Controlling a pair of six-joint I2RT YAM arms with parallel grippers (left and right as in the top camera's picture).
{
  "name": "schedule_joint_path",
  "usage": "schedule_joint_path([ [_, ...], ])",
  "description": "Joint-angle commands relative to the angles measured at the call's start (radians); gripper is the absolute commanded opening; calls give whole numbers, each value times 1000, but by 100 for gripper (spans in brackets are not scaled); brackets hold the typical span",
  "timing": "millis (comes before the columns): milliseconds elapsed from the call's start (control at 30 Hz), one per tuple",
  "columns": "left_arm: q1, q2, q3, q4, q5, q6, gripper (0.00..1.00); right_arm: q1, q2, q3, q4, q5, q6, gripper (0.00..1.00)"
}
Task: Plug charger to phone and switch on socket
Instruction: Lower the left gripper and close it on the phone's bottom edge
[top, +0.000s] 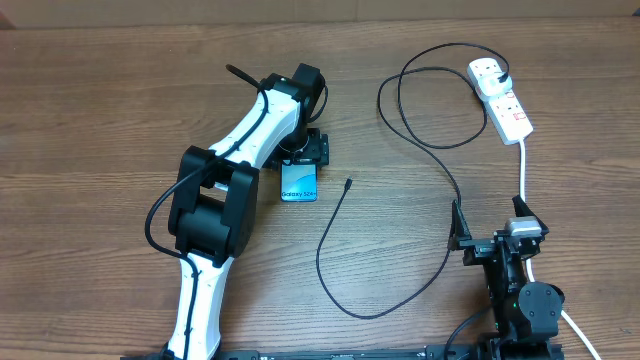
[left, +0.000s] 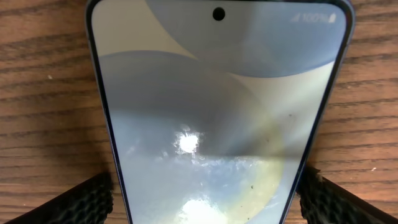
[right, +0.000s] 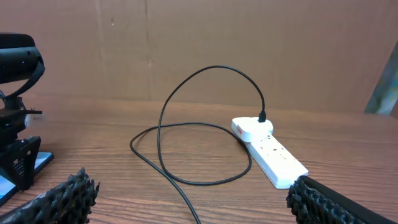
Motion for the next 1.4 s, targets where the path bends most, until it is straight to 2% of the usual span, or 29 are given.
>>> schedule_joint_path([
  [0, -13, 18, -33, -5, -14, -9, 88, -3, -10, -10, 5, 2, 6, 100],
  [633, -13, 18, -33, -5, -14, -9, 81, -3, -10, -10, 5, 2, 6, 100],
  [733, -13, 18, -33, -6, -14, -9, 77, -3, -10, -10, 5, 2, 6, 100],
  [1367, -12, 16, -29, -15, 15, -9, 75, -3, -10, -10, 5, 2, 5, 100],
])
